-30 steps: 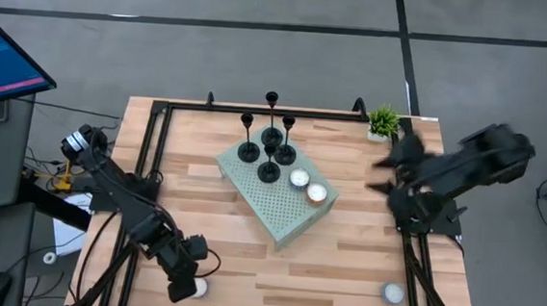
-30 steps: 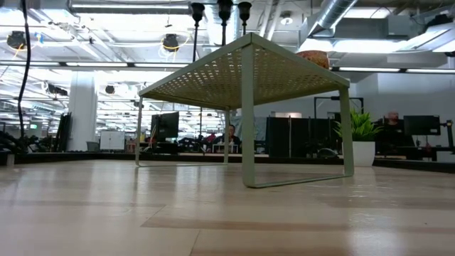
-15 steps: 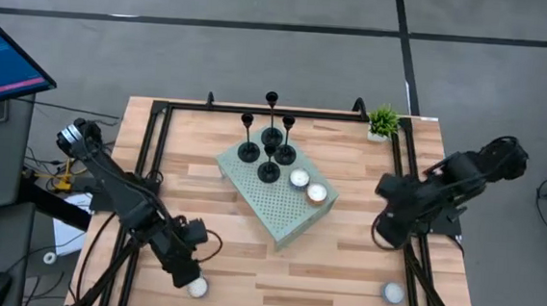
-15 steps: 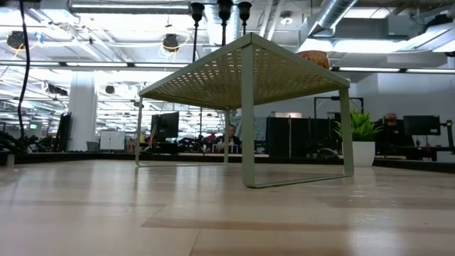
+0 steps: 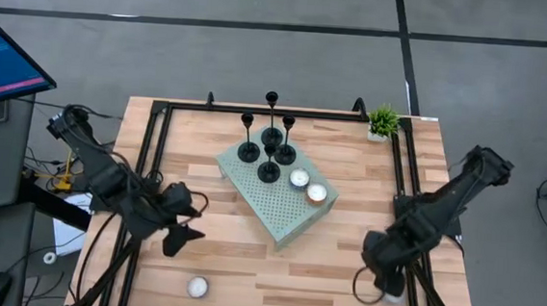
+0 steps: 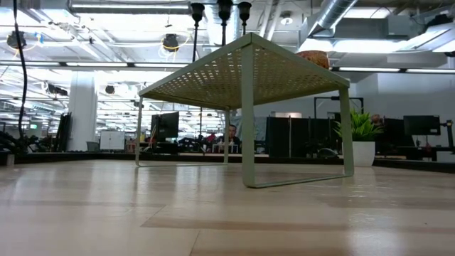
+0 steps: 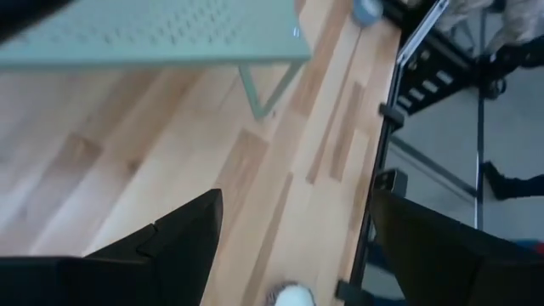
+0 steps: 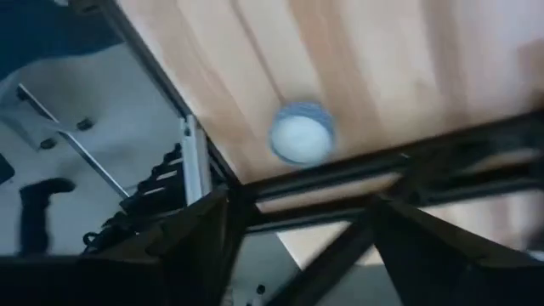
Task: Pick & Place candle stick holders
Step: Put the blue scented candle on the shelf
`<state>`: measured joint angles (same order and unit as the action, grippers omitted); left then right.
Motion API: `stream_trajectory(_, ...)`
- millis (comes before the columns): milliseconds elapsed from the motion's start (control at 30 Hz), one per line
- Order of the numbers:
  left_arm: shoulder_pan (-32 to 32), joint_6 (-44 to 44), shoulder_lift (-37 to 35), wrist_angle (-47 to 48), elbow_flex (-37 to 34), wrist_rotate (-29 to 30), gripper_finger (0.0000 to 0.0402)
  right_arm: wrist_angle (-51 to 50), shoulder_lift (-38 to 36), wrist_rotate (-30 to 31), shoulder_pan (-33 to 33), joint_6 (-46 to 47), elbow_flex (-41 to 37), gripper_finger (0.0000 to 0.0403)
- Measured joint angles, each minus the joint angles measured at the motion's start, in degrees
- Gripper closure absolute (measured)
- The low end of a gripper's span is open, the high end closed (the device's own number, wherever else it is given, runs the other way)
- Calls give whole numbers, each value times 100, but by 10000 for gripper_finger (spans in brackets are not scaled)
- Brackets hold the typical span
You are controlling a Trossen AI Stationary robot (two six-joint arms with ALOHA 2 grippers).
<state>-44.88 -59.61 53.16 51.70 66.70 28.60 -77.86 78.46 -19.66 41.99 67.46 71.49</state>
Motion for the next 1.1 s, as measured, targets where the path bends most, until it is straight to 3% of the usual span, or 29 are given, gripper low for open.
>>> stream_trajectory(167, 0, 181, -248, -6, 0, 299, 101, 509, 272, 117, 506, 342, -145, 81)
stream_trajectory(300, 0, 411, -265, -11, 0, 474, 101, 860, 342, 692, 1099, 459, -270, 47)
stream_trajectory(433, 0, 627, -236, -11, 0, 552, 101, 1316, 330, 1191, 1576, 505, -514, 44)
stream_trajectory(567, 2, 648, -211, -15, 0, 611, 101, 1698, 336, 1208, 1881, 482, -840, 51)
stream_trajectory(1100, 0, 690, -211, -25, 0, 656, 101, 2630, 341, 1209, 2047, 786, -1834, 43)
